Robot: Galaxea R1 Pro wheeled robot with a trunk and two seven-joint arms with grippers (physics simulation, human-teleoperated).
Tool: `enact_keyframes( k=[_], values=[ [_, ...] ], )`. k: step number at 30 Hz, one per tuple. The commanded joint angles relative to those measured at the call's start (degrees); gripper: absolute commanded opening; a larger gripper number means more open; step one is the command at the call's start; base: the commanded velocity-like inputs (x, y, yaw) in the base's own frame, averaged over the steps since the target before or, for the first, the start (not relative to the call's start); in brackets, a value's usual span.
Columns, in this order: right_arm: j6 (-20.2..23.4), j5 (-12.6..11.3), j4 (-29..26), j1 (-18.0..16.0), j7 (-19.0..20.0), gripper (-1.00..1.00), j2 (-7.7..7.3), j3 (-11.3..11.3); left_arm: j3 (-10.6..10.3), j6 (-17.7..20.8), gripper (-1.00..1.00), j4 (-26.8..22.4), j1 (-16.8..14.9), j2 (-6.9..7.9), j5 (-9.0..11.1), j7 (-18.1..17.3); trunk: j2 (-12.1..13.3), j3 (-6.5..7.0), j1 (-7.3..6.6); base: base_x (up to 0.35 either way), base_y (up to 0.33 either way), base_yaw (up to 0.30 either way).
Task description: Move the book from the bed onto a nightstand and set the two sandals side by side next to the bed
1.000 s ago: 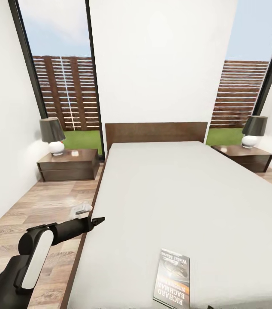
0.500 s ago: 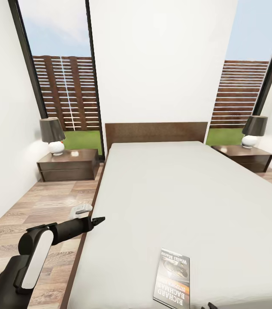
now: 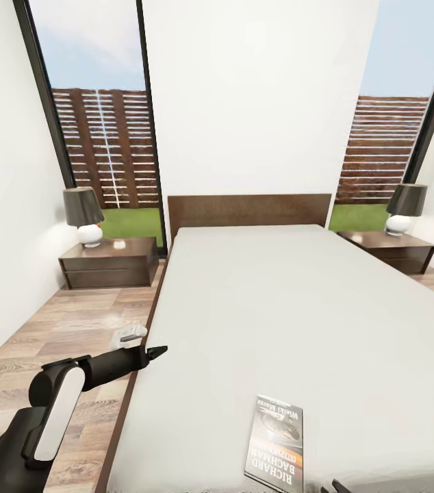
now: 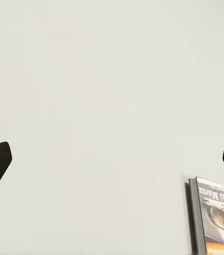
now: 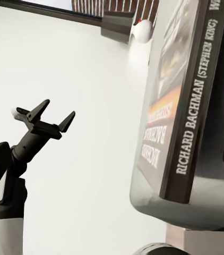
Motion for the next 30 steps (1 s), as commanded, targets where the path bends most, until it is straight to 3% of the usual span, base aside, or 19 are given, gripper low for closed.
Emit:
enact_keyframes(
  k=[1,6,18,27,30],
  values=[
    [0.6,0.0,0.0,0.0,0.2,1.0,0.0,-0.1,0.1,0.2,1.0,0.0,0.0,-0.01,-0.5,-0.6,-0.4,-0.24,0.22,0.0,0.0,0.0],
    [0.5,-0.1,0.1,0.0,0.2,1.0,0.08,-0.1,0.1,0.2,1.0,0.0,0.0,-0.01,-0.5,-0.6,-2.4,-1.14,1.31,0.0,0.0,0.0],
    [-0.1,-0.2,1.4,0.0,0.2,1.0,0.58,0.2,0.1,0.2,1.0,0.0,0.0,0.02,-0.5,-0.7,-2.4,-1.14,1.31,0.0,0.0,0.0],
    [-3.4,-0.1,4.2,0.0,0.2,1.0,1.69,0.5,0.1,0.2,1.0,0.0,0.0,0.02,-0.5,-0.7,-2.4,-1.14,1.31,0.0,0.0,0.0],
    [-3.8,-0.1,4.5,0.0,0.2,1.0,2.1,0.6,0.1,0.2,1.0,0.0,0.0,0.05,-0.5,-0.7,-3.6,-1.68,1.97,0.0,0.0,0.0]
  ],
)
